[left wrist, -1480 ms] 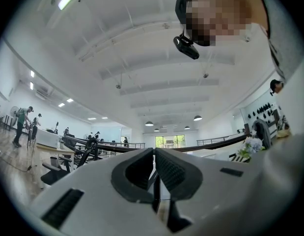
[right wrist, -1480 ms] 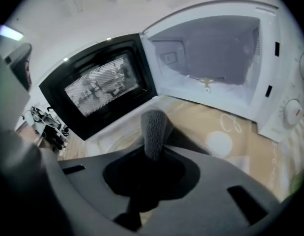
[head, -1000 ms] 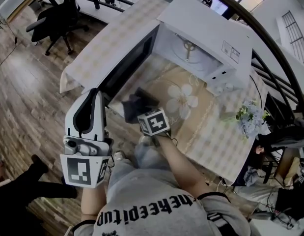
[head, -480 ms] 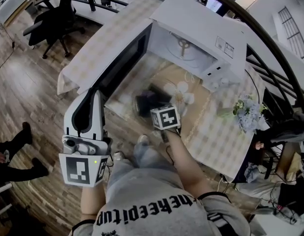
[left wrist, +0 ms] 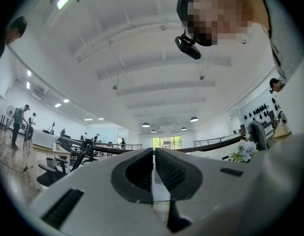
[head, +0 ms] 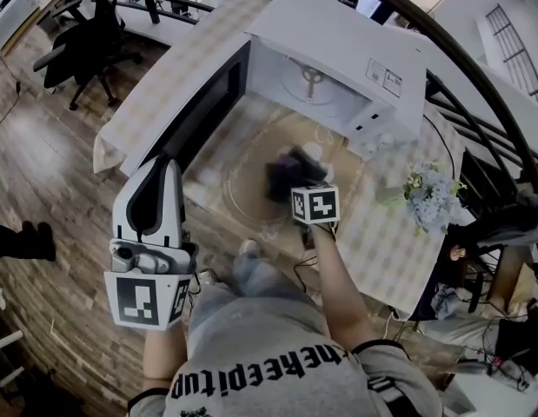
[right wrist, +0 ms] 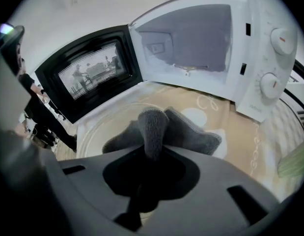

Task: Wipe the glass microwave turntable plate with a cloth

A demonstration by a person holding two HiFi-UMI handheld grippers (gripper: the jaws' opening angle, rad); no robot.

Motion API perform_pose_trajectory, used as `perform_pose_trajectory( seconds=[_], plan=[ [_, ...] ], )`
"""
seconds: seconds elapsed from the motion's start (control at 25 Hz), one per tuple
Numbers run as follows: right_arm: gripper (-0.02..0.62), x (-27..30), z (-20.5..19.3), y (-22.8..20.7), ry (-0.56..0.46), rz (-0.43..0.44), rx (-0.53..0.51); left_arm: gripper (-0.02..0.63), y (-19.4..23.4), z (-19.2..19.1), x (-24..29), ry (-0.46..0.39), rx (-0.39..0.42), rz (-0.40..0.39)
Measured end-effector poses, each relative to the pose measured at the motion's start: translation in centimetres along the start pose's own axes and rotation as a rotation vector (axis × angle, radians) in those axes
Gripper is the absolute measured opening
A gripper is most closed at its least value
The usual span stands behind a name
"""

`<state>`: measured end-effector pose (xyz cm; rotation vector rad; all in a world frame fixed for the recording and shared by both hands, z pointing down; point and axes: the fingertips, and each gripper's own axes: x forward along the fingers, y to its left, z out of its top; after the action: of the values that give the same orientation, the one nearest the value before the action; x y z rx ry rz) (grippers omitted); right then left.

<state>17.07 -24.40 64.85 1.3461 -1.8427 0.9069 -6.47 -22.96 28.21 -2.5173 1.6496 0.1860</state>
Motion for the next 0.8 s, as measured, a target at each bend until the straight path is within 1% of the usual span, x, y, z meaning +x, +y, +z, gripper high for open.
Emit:
perform_pose_trajectory(
  seconds=[0.12, 0.2, 0.28, 0.36, 0.64, 0.72, 0.8],
  plan=[
    [0.048, -0.3, -0.2, -1.6, -0.005, -0.018, 0.016, 0.015, -0.5, -0.2, 0.2, -0.003, -0.002, 0.001],
    [0.048, -0.4, -0.2, -1.9, -0.001, -0.026, 0.013, 0.015, -0.7, -0.3, 0.2, -0.004, -0.004, 0.003],
    [0.048, -0.6, 0.0, -1.5, 0.000, -0.033, -0.007, 0.015, -0.8, -0.2, 0.1, -0.007, -0.005, 0.004],
    [0.048, -1.1, 0.3, -0.1, -0.015, -0.006, -0.015, 0.015, -0.8, -0.1, 0.0, -0.013, -0.006, 0.006],
    [0.048, -3.5, 2.3, 10.4, -0.089, 0.225, -0.064, 0.015, -0.4, 0.6, -0.8, -0.028, -0.013, 0.010],
    [0.048, -4.2, 2.4, 13.6, -0.097, 0.308, -0.057, 0.015, -0.1, 1.0, -1.2, -0.031, -0.012, 0.010],
    [0.048, -4.9, 2.5, 16.4, -0.098, 0.393, -0.026, 0.014, 0.2, 1.3, -1.7, -0.030, -0.012, 0.013]
  ],
)
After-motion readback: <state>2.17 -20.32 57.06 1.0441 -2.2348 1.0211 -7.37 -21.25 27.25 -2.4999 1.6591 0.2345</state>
